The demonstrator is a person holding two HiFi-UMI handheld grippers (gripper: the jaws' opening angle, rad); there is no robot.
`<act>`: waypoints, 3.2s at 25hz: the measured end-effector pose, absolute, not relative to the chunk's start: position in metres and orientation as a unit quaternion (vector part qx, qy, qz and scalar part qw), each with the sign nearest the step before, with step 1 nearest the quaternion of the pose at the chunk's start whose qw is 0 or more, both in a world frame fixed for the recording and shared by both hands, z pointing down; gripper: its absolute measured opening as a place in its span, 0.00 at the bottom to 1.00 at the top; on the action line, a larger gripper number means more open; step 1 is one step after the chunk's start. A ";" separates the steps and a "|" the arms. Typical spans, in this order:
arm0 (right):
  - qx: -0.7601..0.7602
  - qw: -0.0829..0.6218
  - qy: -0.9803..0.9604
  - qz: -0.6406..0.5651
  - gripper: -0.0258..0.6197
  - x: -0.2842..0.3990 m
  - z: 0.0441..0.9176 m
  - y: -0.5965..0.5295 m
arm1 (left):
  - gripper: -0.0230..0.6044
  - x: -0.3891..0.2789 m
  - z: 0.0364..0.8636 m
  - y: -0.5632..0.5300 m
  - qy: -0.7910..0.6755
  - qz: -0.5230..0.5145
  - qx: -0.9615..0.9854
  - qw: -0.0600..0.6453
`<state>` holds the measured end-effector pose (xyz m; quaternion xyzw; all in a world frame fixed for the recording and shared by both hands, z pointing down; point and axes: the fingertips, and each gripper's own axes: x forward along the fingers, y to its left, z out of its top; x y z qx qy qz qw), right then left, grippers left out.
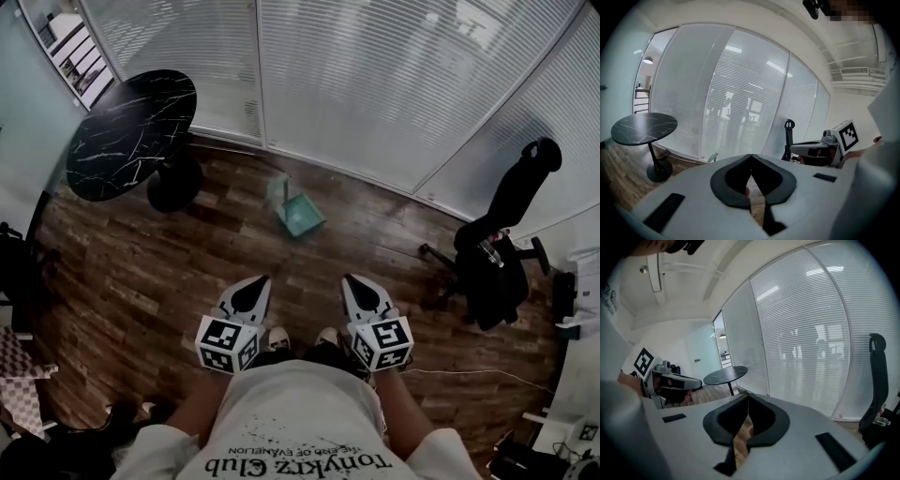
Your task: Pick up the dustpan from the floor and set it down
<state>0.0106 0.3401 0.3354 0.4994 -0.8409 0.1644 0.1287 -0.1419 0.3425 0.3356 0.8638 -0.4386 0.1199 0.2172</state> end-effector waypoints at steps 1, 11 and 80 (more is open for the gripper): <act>0.501 0.129 -0.841 0.160 0.08 0.007 0.335 0.337 | 0.07 -0.145 0.336 0.341 -0.435 0.121 0.866 0.216; 0.514 0.134 -0.832 0.160 0.08 0.017 0.336 0.294 | 0.07 -0.152 0.350 0.300 -0.431 0.127 0.863 0.231; 0.453 0.184 -0.832 0.262 0.08 0.038 0.504 -0.026 | 0.16 -0.097 0.548 -0.043 -0.415 0.265 0.837 0.241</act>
